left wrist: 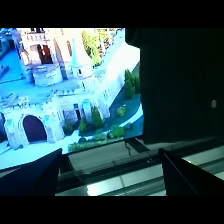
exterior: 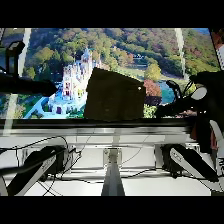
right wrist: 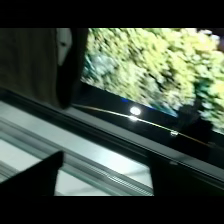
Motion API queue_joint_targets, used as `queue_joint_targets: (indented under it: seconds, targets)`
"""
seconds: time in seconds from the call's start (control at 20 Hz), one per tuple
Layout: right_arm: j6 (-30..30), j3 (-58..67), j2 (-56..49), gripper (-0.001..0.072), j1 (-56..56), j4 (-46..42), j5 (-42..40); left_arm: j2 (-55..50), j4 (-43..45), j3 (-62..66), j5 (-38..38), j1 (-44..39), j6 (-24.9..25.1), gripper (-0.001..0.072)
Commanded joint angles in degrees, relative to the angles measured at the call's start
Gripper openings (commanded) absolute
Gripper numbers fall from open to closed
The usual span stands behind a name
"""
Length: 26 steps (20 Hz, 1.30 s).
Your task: Fold the clothes and pants, and hang the long-sleeved shirts on hangers.
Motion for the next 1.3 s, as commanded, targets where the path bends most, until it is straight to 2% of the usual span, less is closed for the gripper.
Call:
queue_joint_targets:
  seconds: [0.0,0.15,0.35,0.55,0.65,0.8,0.95,1.05,1.2,1.25]
  targets:
    - [7.4,-5.0,-1.6,0.0624,-0.6,7.6,-8.7,0.0,-2.2,-3.0,-0.9,0.0,0.5,0.0699]
    - [7.1,-5.0,-6.3,0.0597,-0.6,12.1,-7.8,0.0,-4.8,-9.4,-0.5,0.0,1.4,0.0699]
    - [1.2,-5.0,-10.5,0.0597,-0.6,21.7,-7.7,0.0,-4.8,-17.4,2.3,0.1,3.2,0.0700]
    - [1.3,-5.0,-12.5,0.0597,-0.6,21.9,-7.6,0.0,-8.3,-24.8,10.7,0.0,3.2,0.0700]
    - [1.5,-5.0,-14.2,0.0597,-0.6,22.0,-7.4,-0.6,-14.6,-27.8,14.8,0.0,3.2,0.0700]
    - [1.3,-5.0,-17.4,0.0560,-0.6,24.2,-5.7,-3.6,-22.0,-29.6,16.4,0.0,5.2,0.0700]
    - [-0.6,-5.0,-18.1,0.0555,-0.6,25.6,-5.9,-8.3,-23.0,-29.6,17.1,0.0,7.5,0.0700]
    - [-2.8,-5.0,-18.1,0.0417,-0.6,26.4,-6.5,-11.6,-23.1,-29.6,17.9,0.0,8.0,0.0700]
    - [-8.0,-5.0,-18.1,0.0380,-0.6,30.3,-8.8,-16.1,-27.3,-29.6,18.4,0.0,12.4,0.0700]
    - [-9.1,-5.0,-18.1,0.0287,-0.6,31.5,-9.2,-17.4,-30.3,-29.6,18.8,0.0,14.9,0.0700]
